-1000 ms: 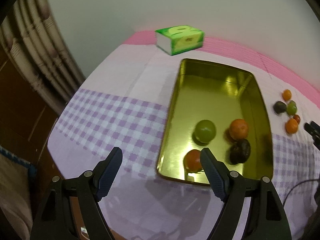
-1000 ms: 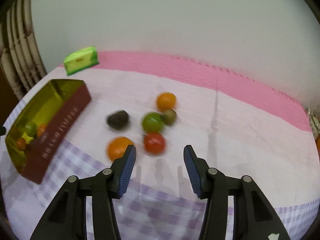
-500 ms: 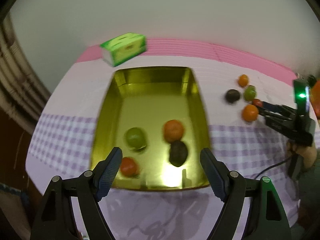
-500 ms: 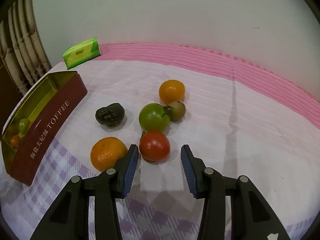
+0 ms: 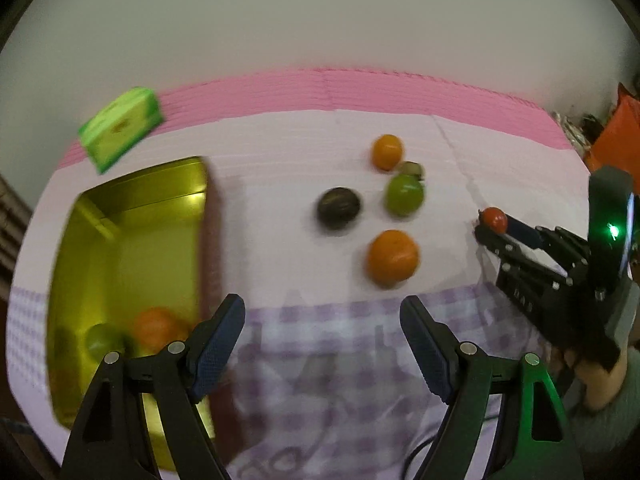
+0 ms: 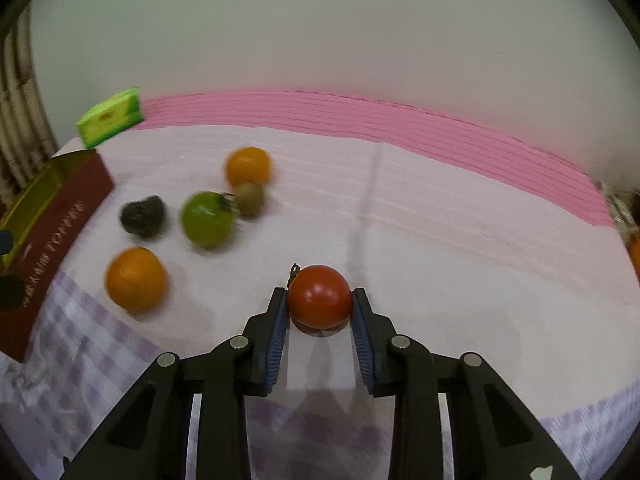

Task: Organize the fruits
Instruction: 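Grasp the orange with the left tool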

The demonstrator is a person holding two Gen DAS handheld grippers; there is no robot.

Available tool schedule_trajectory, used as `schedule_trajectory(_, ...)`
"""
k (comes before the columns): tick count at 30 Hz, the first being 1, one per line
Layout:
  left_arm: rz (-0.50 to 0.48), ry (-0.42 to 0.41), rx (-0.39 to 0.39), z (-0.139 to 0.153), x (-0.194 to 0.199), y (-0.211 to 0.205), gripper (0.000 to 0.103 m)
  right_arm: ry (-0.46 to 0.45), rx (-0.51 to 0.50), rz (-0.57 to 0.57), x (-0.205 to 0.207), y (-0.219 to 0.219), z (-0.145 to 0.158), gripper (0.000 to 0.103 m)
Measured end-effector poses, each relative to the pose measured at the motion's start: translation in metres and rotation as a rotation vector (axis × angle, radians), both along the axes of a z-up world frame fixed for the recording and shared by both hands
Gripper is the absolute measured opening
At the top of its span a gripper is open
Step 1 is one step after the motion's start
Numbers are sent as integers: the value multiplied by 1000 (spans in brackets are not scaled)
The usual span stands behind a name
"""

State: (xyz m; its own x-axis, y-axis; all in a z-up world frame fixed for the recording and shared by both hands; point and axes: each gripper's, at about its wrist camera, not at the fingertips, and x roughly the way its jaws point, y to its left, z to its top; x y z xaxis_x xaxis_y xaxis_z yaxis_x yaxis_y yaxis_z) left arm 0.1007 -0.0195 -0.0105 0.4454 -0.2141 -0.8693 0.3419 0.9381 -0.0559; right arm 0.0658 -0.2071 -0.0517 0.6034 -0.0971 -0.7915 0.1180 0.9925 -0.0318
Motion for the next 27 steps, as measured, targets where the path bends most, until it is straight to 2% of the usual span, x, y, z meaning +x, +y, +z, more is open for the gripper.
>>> schedule_trajectory(2,-10,12,-5,-6,5,-13,80,4,-25,-9,-3,0,0,29)
schedule_trajectory(8,-27,30,-4,-18,18,-39,80,11,-18,-9,-1,1,-1,29)
schedule_trajectory(11,-34,49,-11,-25,24,-49,75,8,-4,-11,-3,-5,0,29)
schedule_trajectory(14,-32,68,-17,-33,31,-57,66,9,-12,-11,-5,-5,1,29)
schedule_trajectory(18,-31,96,-27,-40,34,-59,41,14,-18,-11,-3,-3,-1,29)
schedule_trajectory(27,2,95,-31,-33,16,-34,41,15,-9,-13,-2,-3,-2,29)
